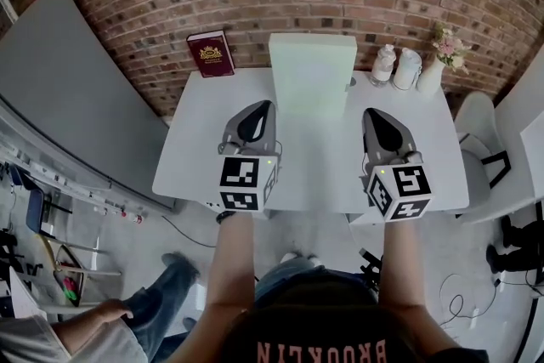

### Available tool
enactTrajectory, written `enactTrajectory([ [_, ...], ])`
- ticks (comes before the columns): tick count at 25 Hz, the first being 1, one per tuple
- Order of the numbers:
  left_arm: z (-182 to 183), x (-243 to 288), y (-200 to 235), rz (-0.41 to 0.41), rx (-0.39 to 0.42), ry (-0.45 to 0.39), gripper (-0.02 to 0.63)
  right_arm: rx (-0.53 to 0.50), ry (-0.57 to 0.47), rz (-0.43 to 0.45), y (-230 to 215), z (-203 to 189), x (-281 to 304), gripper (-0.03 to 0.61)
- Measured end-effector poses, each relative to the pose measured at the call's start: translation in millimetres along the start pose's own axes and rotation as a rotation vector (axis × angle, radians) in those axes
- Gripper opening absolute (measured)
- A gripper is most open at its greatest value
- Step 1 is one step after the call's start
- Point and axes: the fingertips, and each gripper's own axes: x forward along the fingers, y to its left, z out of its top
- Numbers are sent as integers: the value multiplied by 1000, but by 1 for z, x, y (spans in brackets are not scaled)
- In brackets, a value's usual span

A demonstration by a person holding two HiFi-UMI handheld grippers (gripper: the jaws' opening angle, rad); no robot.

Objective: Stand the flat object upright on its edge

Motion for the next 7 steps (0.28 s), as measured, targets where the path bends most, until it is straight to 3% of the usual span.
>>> enactTrajectory([
  [7,2,4,5,-14,6,-13,-2,1,-16,-15,1,5,6,-3],
])
